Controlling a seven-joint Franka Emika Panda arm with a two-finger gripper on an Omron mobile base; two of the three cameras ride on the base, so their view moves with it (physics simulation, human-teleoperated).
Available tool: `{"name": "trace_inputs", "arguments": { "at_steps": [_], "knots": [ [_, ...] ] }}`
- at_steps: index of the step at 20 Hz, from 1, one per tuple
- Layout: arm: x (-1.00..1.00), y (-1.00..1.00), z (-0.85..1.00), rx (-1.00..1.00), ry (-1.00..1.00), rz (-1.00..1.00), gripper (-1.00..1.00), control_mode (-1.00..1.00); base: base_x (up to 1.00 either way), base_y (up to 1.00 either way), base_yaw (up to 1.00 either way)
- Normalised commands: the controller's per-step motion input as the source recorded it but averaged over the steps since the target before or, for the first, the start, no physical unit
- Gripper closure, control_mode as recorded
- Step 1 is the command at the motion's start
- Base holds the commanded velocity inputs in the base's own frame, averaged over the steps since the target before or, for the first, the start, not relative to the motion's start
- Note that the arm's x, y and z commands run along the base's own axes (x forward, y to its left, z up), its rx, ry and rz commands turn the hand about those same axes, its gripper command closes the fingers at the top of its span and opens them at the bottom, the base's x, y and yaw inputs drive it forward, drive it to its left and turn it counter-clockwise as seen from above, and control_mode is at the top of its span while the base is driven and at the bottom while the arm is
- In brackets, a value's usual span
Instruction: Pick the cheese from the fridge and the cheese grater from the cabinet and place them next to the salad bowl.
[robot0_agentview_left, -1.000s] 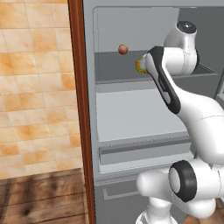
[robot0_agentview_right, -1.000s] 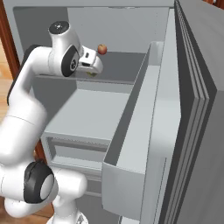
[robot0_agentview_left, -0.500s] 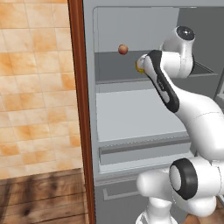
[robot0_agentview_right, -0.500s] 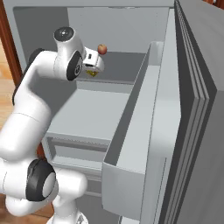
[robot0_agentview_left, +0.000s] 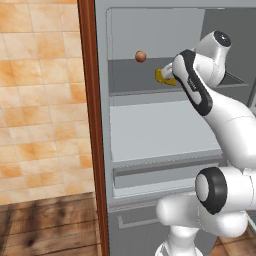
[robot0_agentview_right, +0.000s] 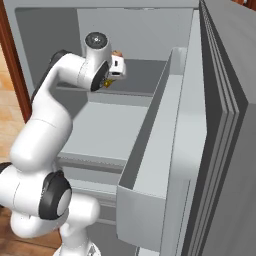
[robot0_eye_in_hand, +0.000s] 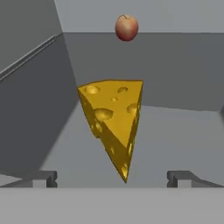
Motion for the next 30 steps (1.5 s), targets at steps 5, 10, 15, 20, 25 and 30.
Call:
{"name": "trace_inputs", "arguments": {
  "at_steps": [5, 10, 15, 20, 25, 30],
  "knots": [
    [0.37, 0.00, 0.00, 0.00, 0.00, 0.03, -1.00, -1.00, 0.00, 0.00, 0.00],
    [0.29, 0.00, 0.00, -0.01, 0.00, 0.00, -1.00, -1.00, 0.00, 0.00, 0.00],
    [0.00, 0.00, 0.00, 0.00, 0.00, 0.00, -1.00, -1.00, 0.00, 0.00, 0.00],
    [0.00, 0.01, -0.12, 0.00, 0.00, 0.00, -1.00, -1.00, 0.00, 0.00, 0.00],
    [-0.05, 0.01, -0.10, 0.00, -0.01, 0.00, -1.00, -1.00, 0.00, 0.00, 0.00],
    [-0.02, 0.00, 0.00, 0.00, 0.00, 0.00, -1.00, -1.00, 0.00, 0.00, 0.00]
  ]
}}
